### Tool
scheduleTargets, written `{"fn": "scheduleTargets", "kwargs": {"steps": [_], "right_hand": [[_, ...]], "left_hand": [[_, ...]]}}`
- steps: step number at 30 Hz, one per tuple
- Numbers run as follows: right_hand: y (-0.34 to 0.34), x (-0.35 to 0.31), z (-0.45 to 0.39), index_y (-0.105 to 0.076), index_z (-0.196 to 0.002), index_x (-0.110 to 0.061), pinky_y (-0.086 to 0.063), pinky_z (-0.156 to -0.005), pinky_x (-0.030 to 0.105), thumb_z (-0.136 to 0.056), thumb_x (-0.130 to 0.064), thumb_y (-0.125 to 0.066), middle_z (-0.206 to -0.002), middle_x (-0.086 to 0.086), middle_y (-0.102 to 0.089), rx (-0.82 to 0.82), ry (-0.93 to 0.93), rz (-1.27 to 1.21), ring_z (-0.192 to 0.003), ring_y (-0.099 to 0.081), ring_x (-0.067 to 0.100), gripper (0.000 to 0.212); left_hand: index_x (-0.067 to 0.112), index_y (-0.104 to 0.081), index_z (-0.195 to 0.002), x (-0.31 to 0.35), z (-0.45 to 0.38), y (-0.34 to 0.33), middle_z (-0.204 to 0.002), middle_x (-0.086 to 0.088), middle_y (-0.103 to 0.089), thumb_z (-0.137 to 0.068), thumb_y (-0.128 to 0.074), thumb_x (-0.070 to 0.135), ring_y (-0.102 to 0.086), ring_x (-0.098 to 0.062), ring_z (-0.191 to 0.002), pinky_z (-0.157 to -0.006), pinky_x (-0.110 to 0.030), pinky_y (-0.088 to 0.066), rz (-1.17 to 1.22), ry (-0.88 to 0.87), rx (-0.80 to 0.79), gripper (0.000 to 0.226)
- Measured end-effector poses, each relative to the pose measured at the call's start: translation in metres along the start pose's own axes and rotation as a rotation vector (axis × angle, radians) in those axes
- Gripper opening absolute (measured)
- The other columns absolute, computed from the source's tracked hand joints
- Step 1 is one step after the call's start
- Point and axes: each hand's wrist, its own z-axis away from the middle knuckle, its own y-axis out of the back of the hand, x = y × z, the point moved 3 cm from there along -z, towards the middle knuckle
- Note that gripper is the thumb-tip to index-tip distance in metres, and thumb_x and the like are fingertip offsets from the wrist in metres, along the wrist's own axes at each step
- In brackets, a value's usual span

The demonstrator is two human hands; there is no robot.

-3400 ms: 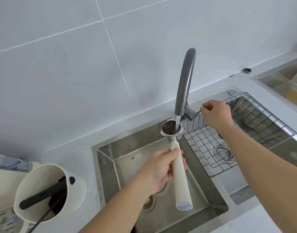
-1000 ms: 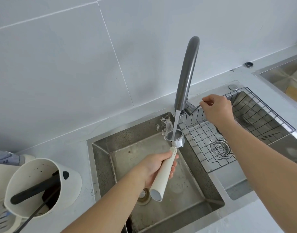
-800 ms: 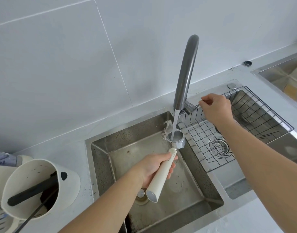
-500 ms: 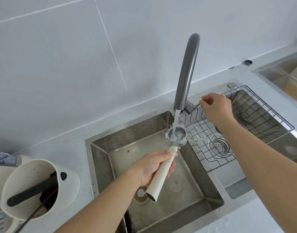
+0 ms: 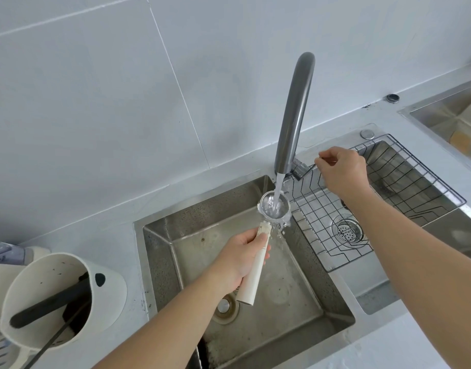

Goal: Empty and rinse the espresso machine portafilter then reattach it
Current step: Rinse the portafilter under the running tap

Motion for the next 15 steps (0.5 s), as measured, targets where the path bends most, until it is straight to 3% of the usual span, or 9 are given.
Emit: {"fn": "scheduleTargets", "kwargs": {"steps": [3, 7, 11, 15], "right_hand": [[0.0, -0.001, 0.0, -0.072, -0.108, -0.01, -0.044, -0.074, 0.023, -0.092, -0.022, -0.063, -0.092, 0.003, -0.07, 0.004, 0.003, 0.006, -0.083, -0.062, 0.017, 0.022], [0.0, 0.0, 0.0, -0.072, -0.109, -0.01, -0.046, -0.074, 0.024, -0.092, -0.022, -0.063, -0.095, 0.004, -0.071, 0.004, -0.005, 0.0, -0.084, -0.063, 0.018, 0.023], [0.0, 0.0, 0.0, -0.072, -0.11, -0.011, -0.045, -0.073, 0.023, -0.092, -0.023, -0.063, -0.096, 0.004, -0.071, 0.007, -0.014, 0.003, -0.083, -0.063, 0.018, 0.023], [0.0, 0.0, 0.0, -0.072, -0.11, -0.012, -0.052, -0.074, 0.028, -0.092, -0.024, -0.063, -0.097, 0.004, -0.072, 0.005, -0.021, -0.001, -0.083, -0.065, 0.02, 0.023]], "left_hand": [[0.018, -0.071, -0.082, -0.001, 0.002, 0.007, -0.073, -0.001, -0.063, -0.094, -0.057, 0.027, -0.056, -0.021, -0.07, -0.065, -0.033, -0.047, -0.065, -0.022, 0.05, 0.021], [0.01, -0.066, -0.088, -0.003, 0.008, 0.014, -0.074, -0.004, -0.06, -0.094, -0.056, 0.027, -0.052, -0.022, -0.069, -0.062, -0.034, -0.045, -0.128, -0.032, 0.071, 0.021], [0.006, -0.068, -0.093, -0.007, 0.016, 0.017, -0.076, -0.005, -0.062, -0.095, -0.057, 0.025, -0.055, -0.021, -0.067, -0.066, -0.035, -0.047, -0.053, 0.004, 0.069, 0.022], [0.007, -0.069, -0.098, -0.012, 0.024, 0.016, -0.076, -0.005, -0.063, -0.094, -0.058, 0.023, -0.057, -0.016, -0.06, -0.055, -0.028, -0.048, 0.047, 0.09, 0.064, 0.02]]}}
